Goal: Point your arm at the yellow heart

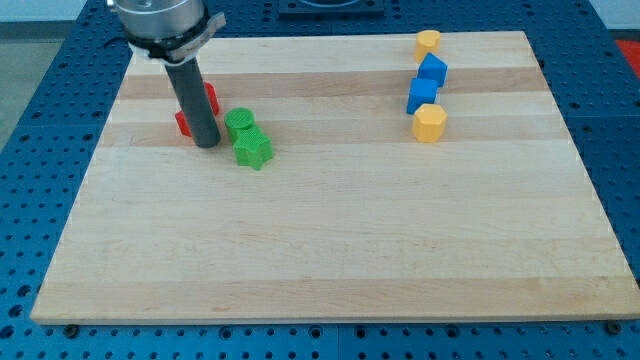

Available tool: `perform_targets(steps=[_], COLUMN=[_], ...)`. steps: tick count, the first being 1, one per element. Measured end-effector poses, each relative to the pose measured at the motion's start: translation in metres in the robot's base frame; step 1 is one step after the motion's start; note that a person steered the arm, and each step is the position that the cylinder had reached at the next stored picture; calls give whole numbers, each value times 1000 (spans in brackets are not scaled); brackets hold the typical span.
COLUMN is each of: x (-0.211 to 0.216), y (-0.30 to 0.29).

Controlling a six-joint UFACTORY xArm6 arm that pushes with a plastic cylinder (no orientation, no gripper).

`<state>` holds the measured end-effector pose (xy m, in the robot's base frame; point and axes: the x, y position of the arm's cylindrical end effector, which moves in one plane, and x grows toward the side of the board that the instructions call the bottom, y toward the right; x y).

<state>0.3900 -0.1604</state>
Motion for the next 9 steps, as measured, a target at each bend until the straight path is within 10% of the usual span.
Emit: perform_targets(steps=[3, 6, 9], x=[-33, -144, -146], y=[3, 151, 227])
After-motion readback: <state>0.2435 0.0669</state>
